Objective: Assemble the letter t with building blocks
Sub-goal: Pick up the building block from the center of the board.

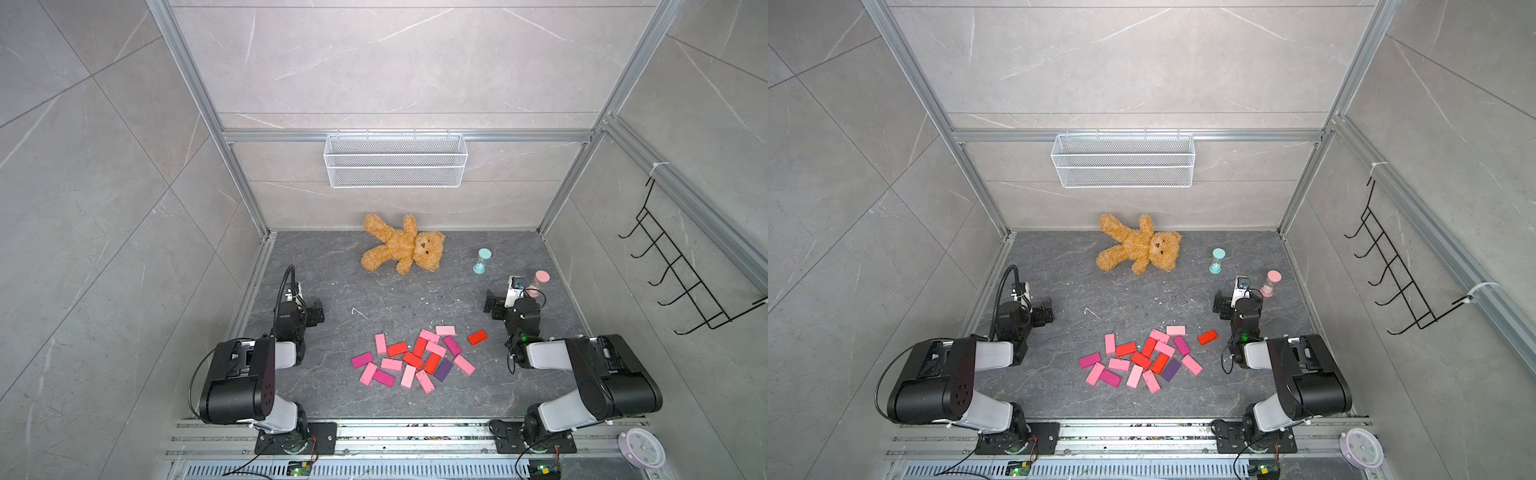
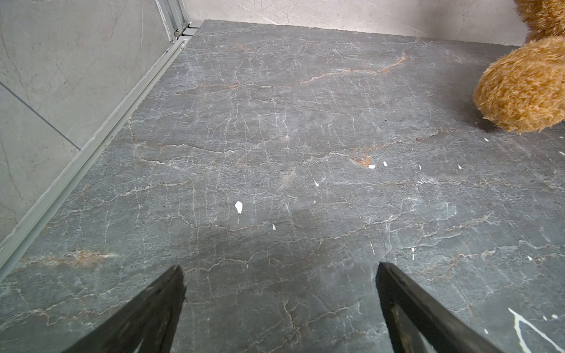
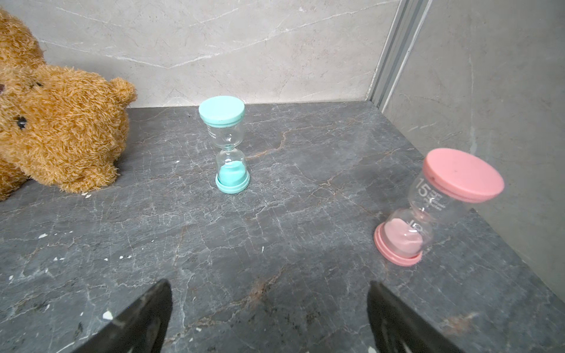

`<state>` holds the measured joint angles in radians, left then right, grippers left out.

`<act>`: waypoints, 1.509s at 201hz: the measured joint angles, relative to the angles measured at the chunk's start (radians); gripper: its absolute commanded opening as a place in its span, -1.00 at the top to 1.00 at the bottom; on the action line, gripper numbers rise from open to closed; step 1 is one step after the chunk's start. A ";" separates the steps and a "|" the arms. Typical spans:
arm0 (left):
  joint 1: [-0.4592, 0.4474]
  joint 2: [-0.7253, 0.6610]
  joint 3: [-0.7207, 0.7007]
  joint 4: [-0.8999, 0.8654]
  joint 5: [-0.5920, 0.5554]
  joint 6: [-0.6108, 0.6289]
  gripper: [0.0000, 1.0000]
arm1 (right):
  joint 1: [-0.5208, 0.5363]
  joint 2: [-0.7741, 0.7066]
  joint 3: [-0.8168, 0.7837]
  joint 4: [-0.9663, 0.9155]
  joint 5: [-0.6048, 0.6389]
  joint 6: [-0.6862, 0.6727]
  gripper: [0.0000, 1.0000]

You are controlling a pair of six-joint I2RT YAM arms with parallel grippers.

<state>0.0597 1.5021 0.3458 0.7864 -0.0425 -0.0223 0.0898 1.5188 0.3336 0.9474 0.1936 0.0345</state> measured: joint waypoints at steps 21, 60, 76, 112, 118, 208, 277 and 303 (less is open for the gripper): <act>0.000 0.000 0.000 0.000 0.000 0.000 -0.99 | -0.003 0.000 0.000 0.000 -0.002 0.000 -1.00; 0.000 -0.001 0.000 -0.001 -0.006 0.000 -0.99 | -0.005 -0.003 0.000 -0.007 0.013 0.004 -0.99; 0.000 -0.018 0.007 -0.038 -0.021 -0.002 -0.99 | -0.005 -0.029 0.012 -0.069 0.034 0.012 -1.00; -0.008 -0.175 0.029 -0.185 -0.102 -0.030 -0.99 | 0.003 -0.137 0.236 -0.494 0.138 0.068 -1.00; -0.014 -0.208 0.037 -0.214 -0.119 -0.037 -1.00 | 0.012 -0.153 0.286 -0.564 0.160 0.082 -1.00; -0.198 -0.437 0.263 -0.711 -0.147 -0.212 -0.99 | 0.300 -0.158 0.600 -1.438 0.174 0.414 -0.92; -0.198 -0.513 0.288 -0.951 -0.122 -0.316 -1.00 | 0.312 -0.132 0.449 -1.520 -0.032 0.577 -0.59; -0.198 -0.528 0.301 -0.995 -0.111 -0.326 -1.00 | 0.312 -0.118 0.412 -1.485 -0.068 0.629 -0.54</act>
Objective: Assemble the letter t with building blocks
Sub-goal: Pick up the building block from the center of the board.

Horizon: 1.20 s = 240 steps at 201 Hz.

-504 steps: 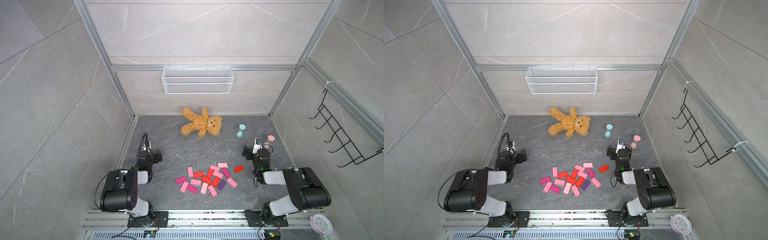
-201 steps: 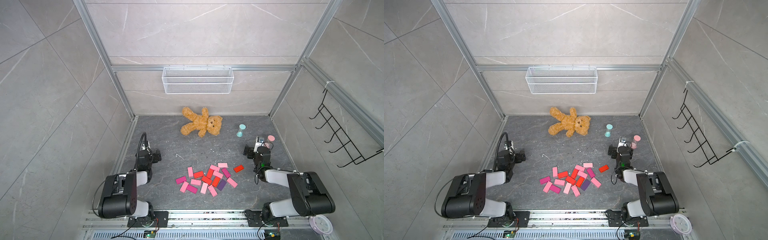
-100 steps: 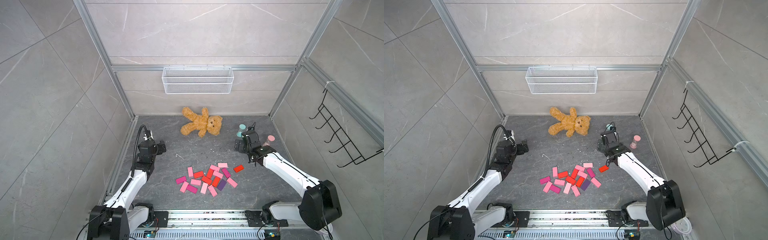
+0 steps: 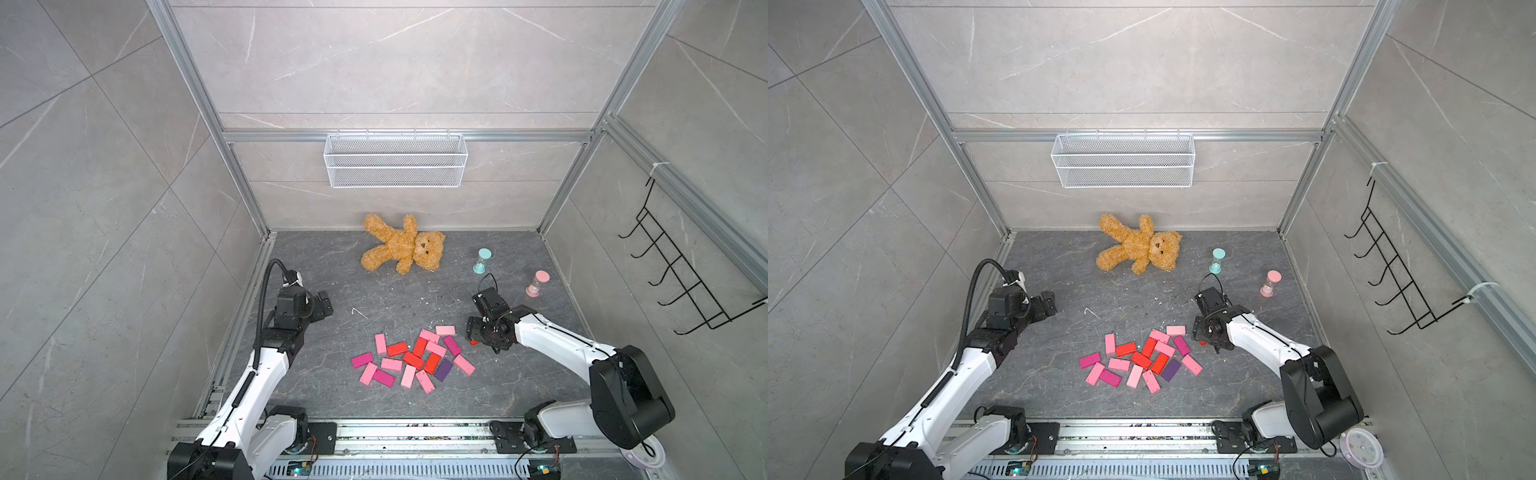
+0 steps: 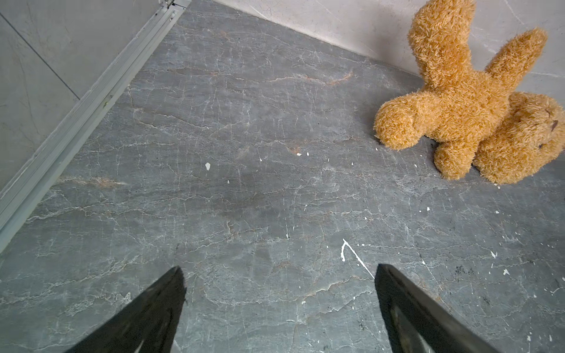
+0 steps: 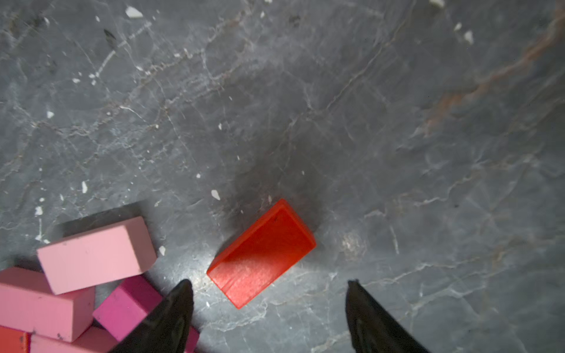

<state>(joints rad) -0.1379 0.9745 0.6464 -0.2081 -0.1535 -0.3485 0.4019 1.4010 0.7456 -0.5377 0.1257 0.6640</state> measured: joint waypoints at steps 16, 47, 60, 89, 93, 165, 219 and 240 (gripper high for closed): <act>0.000 -0.015 0.001 -0.011 0.001 -0.002 -0.99 | 0.000 0.000 -0.024 0.022 -0.012 0.033 -0.51; 0.000 -0.026 0.001 -0.017 0.007 -0.012 -0.99 | 0.000 0.001 -0.055 0.065 -0.021 0.076 -0.39; 0.000 -0.026 0.001 -0.021 0.008 -0.013 -0.99 | 0.000 0.008 -0.060 0.083 -0.023 0.085 -0.38; 0.000 -0.027 0.001 -0.029 0.008 -0.016 -0.99 | 0.000 0.037 -0.060 0.129 -0.023 0.093 -0.35; 0.000 -0.029 0.001 -0.030 0.008 -0.016 -0.99 | 0.000 0.042 -0.060 0.131 -0.021 0.093 -0.34; 0.000 -0.066 0.001 -0.047 0.008 -0.019 -0.99 | 0.000 0.079 -0.037 0.146 0.016 0.076 -0.12; 0.000 -0.081 0.001 -0.055 0.008 -0.019 -0.99 | 0.000 0.119 -0.005 0.138 0.043 0.031 0.21; 0.000 -0.093 0.001 -0.055 0.008 -0.019 -0.99 | 0.000 0.135 0.010 0.128 0.046 0.004 0.38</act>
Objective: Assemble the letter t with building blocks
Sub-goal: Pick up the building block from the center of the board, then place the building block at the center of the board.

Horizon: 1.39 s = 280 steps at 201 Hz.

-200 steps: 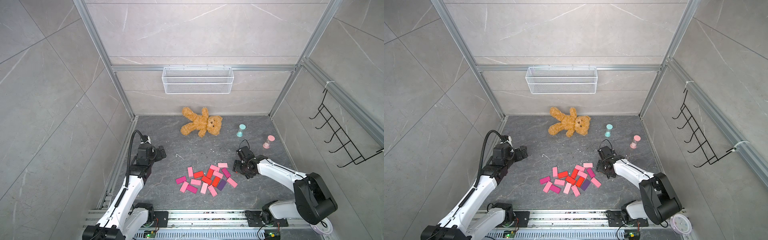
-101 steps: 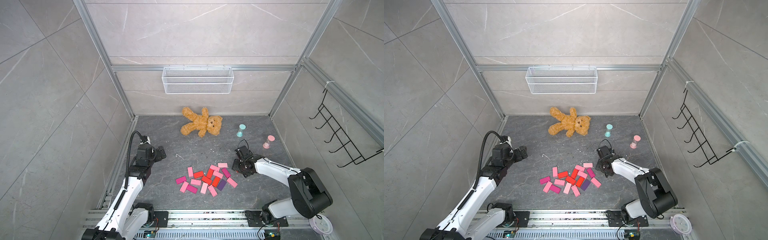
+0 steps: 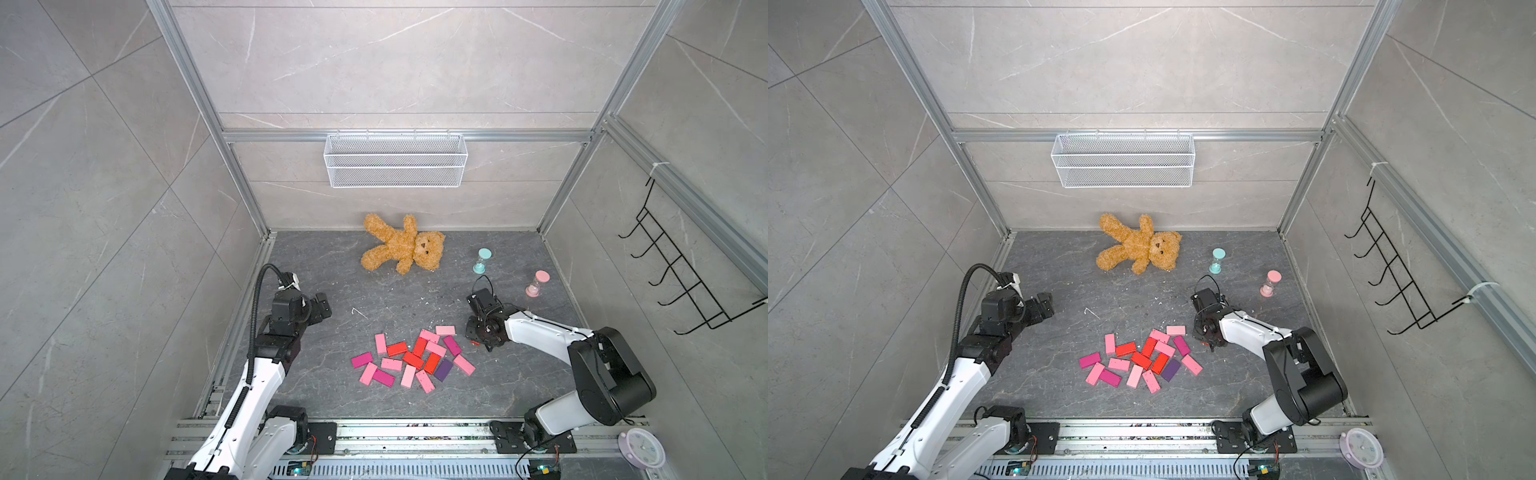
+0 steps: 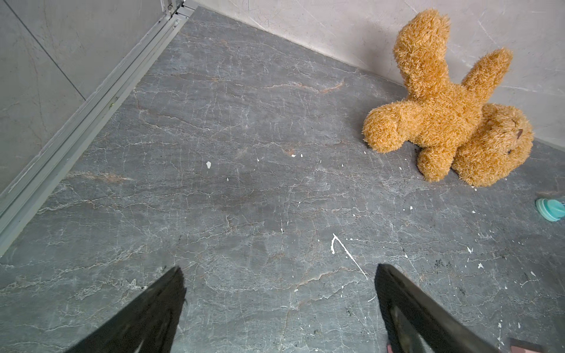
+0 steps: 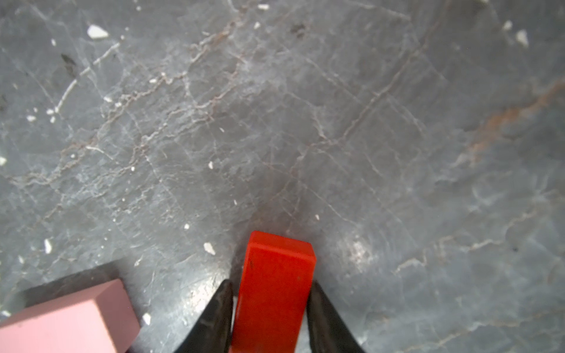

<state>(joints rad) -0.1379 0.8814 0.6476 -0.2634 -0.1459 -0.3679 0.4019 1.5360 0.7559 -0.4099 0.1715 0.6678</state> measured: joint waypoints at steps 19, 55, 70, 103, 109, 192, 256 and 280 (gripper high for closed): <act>0.000 -0.008 0.000 0.000 0.000 0.000 -0.99 | 0.000 0.006 0.013 -0.013 -0.001 -0.028 0.50; 0.000 -0.011 0.000 -0.004 0.000 0.000 -0.99 | 0.000 0.012 0.052 -0.062 -0.008 -0.107 0.56; 0.000 -0.014 0.000 -0.008 0.000 -0.001 -0.99 | -0.006 0.014 0.090 -0.079 -0.031 -0.149 0.56; 0.000 -0.031 0.000 -0.016 0.000 -0.003 -0.99 | -0.018 0.058 0.235 -0.152 -0.021 -0.253 0.57; 0.000 -0.034 0.000 -0.018 0.000 -0.004 -0.99 | -0.020 0.072 0.264 -0.163 -0.014 -0.274 0.57; 0.000 -0.069 -0.003 -0.029 0.000 -0.010 -0.99 | -0.124 0.288 0.511 -0.231 -0.045 -0.521 0.53; 0.000 -0.071 -0.005 -0.029 0.000 -0.010 -0.99 | -0.183 0.375 0.594 -0.233 -0.057 -0.579 0.54; 0.000 -0.071 -0.005 -0.030 0.000 -0.010 -0.99 | -0.196 0.406 0.629 -0.232 -0.057 -0.579 0.54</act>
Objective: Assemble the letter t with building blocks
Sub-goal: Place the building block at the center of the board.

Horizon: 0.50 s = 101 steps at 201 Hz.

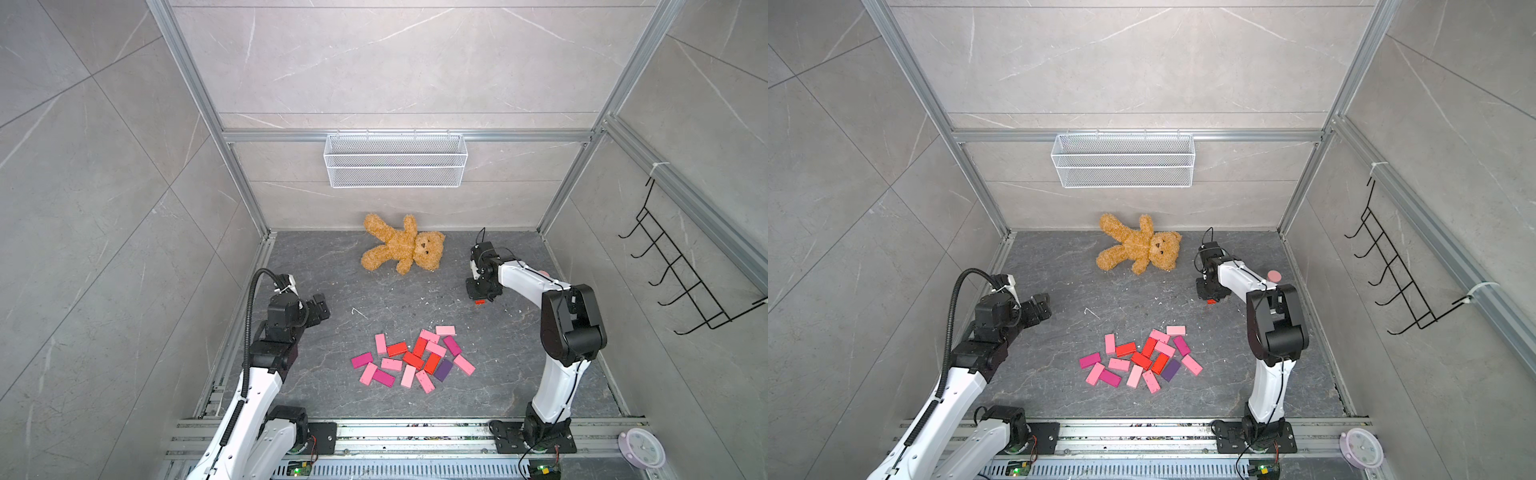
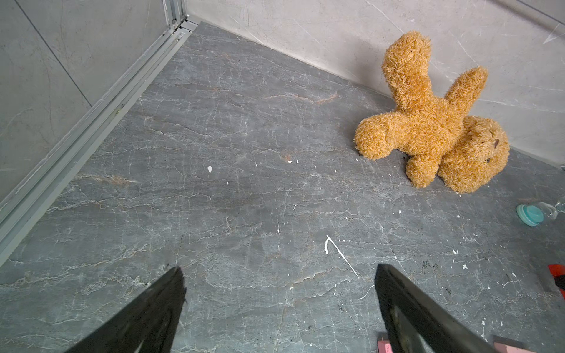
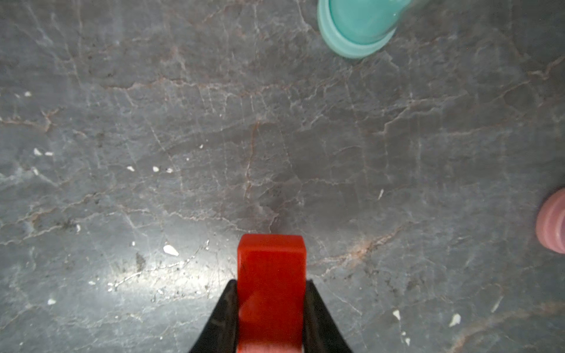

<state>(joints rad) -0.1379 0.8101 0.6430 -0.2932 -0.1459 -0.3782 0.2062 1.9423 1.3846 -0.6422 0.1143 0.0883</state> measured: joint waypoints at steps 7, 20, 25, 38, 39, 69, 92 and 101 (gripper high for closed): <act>0.000 0.000 0.000 0.000 0.000 0.000 -0.99 | -0.003 0.011 0.008 0.000 0.000 0.000 0.53; 0.000 -0.002 0.000 0.000 0.000 0.000 -0.99 | -0.006 0.028 0.018 0.000 0.000 0.001 0.54; 0.000 -0.002 0.000 0.000 0.000 0.000 -0.99 | -0.008 0.034 0.021 -0.002 0.000 0.001 0.53; 0.000 -0.003 0.000 0.000 0.000 0.000 -0.99 | -0.013 0.048 0.028 -0.002 -0.003 0.002 0.52; 0.000 -0.003 0.000 0.000 0.000 0.000 -0.99 | -0.013 0.049 0.029 -0.002 -0.003 0.002 0.52; 0.000 -0.004 0.000 0.000 0.000 0.000 -0.99 | -0.023 0.077 0.043 -0.007 -0.007 0.017 0.50; 0.000 -0.004 0.000 0.000 0.000 0.000 -0.99 | -0.025 0.090 0.048 -0.016 -0.008 0.028 0.49; 0.000 -0.004 0.000 0.000 0.000 0.000 -0.99 | -0.026 0.093 0.051 -0.017 -0.009 0.032 0.49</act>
<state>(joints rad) -0.1379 0.8062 0.6430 -0.2935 -0.1459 -0.3782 0.1806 2.0354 1.4361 -0.6594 0.1051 0.1204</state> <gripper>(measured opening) 0.995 0.309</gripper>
